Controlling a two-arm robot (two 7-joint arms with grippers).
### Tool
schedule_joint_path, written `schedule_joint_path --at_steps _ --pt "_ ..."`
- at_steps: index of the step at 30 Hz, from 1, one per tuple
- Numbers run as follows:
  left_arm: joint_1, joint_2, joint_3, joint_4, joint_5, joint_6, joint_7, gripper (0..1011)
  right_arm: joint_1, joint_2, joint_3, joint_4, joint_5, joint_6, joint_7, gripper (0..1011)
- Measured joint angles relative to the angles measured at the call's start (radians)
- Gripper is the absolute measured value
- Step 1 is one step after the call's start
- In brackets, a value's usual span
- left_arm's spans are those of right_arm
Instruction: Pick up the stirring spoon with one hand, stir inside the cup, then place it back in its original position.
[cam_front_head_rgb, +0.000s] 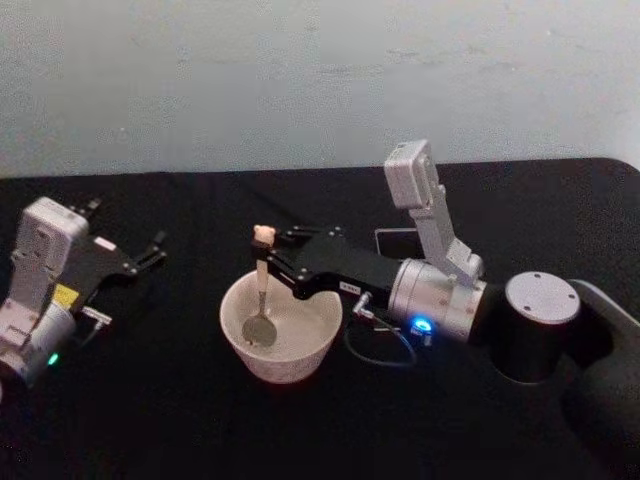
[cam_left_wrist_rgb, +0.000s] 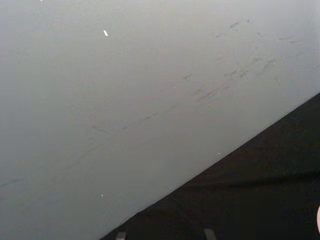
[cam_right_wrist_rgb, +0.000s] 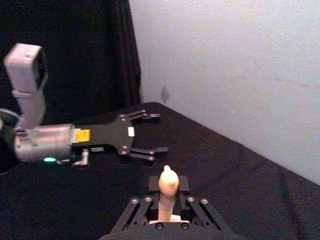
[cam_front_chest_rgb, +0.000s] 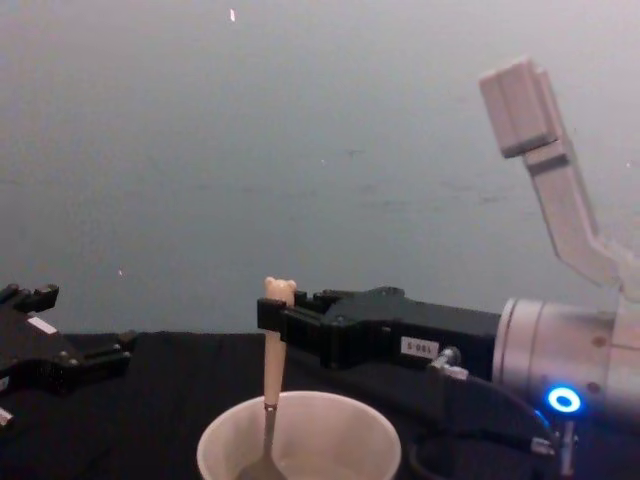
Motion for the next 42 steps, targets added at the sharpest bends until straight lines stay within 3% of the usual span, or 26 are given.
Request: schedule_joint_path --at_steps 7,16,29,42 --pt "0.000 0.000 0.000 0.000 0.000 0.000 0.000 1001 0.018 -0.017 0.012 0.046 -0.012 -0.003 -0.020 218" --pt "0.000 0.000 0.000 0.000 0.000 0.000 0.000 1001 0.010 -0.003 0.039 0.047 -0.010 -0.001 -0.029 218" --pt "0.000 0.000 0.000 0.000 0.000 0.000 0.000 1001 -0.063 0.068 0.058 -0.069 0.010 0.022 -0.012 218" --pt "0.000 0.000 0.000 0.000 0.000 0.000 0.000 1001 -0.085 0.082 0.038 -0.119 0.026 0.022 0.004 218"
